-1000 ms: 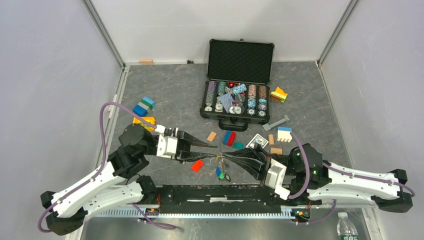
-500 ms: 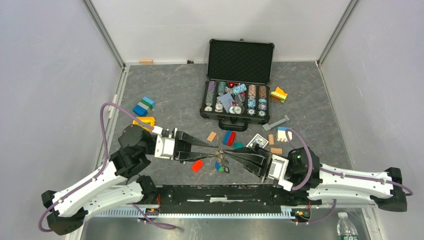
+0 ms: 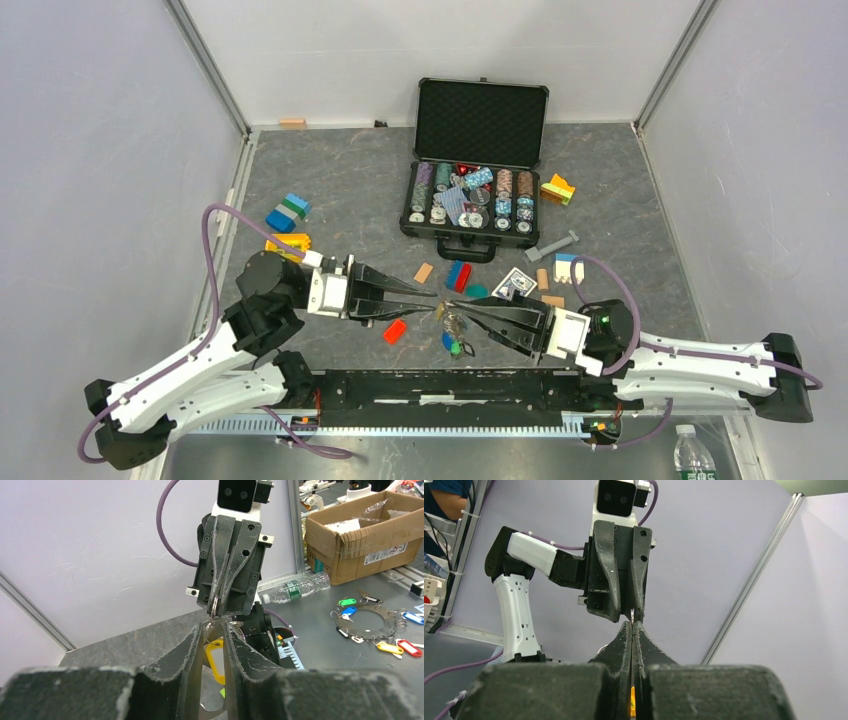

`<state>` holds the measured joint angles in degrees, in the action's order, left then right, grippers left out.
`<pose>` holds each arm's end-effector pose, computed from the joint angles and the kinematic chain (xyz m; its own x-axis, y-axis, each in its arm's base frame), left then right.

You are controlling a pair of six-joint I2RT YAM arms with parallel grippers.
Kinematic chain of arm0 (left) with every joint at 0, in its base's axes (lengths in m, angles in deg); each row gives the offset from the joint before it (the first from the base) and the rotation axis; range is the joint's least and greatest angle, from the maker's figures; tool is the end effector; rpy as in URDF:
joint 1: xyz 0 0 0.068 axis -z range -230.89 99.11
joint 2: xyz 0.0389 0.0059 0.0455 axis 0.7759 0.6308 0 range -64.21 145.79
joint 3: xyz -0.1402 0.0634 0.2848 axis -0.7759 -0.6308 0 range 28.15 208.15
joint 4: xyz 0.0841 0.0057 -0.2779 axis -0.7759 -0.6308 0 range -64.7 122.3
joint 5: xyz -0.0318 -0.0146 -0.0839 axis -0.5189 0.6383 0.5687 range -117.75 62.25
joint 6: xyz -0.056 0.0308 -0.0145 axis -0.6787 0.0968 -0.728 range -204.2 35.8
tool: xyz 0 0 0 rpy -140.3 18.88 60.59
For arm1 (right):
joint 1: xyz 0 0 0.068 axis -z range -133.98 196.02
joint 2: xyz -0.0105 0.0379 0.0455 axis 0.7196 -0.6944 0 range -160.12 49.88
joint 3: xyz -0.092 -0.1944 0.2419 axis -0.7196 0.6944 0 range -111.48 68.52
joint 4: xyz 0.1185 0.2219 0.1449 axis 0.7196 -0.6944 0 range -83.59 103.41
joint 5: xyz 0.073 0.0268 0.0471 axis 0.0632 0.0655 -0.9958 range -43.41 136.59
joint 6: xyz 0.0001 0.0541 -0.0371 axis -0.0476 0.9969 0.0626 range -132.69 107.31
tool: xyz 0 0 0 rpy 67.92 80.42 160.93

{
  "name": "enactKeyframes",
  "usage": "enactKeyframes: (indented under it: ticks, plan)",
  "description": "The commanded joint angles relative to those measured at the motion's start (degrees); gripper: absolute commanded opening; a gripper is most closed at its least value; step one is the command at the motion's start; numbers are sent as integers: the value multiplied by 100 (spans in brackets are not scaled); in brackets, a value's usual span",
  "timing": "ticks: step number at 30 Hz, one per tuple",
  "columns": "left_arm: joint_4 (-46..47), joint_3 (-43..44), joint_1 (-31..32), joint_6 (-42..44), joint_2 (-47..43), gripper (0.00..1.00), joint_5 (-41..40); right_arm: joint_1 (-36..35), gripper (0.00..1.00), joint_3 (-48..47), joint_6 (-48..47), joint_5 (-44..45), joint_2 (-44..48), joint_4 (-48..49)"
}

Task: Remove the keys from the keyring
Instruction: Remove the key from the keyring.

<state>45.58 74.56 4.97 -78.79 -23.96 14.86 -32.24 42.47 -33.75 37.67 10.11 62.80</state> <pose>0.0563 -0.1451 0.4444 0.2773 -0.2852 -0.9175 0.9455 -0.0887 0.3133 0.0248 0.1586 0.3816 0.4675 0.5048 -0.7257 -0.8839 0.2776 -0.3763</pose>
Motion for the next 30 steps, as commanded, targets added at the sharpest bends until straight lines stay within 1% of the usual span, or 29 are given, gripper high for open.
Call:
enactKeyframes:
  ticks: [1, 19, 21, 25, 28, 30]
  plan:
    - [440, -86, 3, -318, 43, 27, 116, 3, 0, 42, 171, 39, -13, 824]
    - [846, -172, 13, -488, 174, 26, 238, 4, 0, 81, 216, 72, -229, 1053]
    - [873, -185, 12, -672, 184, 26, 261, 4, 0, 82, 216, 83, -237, 1077]
    - [872, -198, 8, -691, 188, 22, 281, 4, 0, 82, 225, 84, -260, 1100]
    - [878, -181, 12, -698, 208, 16, 283, 4, 0, 88, 229, 82, -288, 1082]
    - [875, -168, 13, -720, 228, 14, 290, 4, 0, 91, 225, 73, -302, 1060]
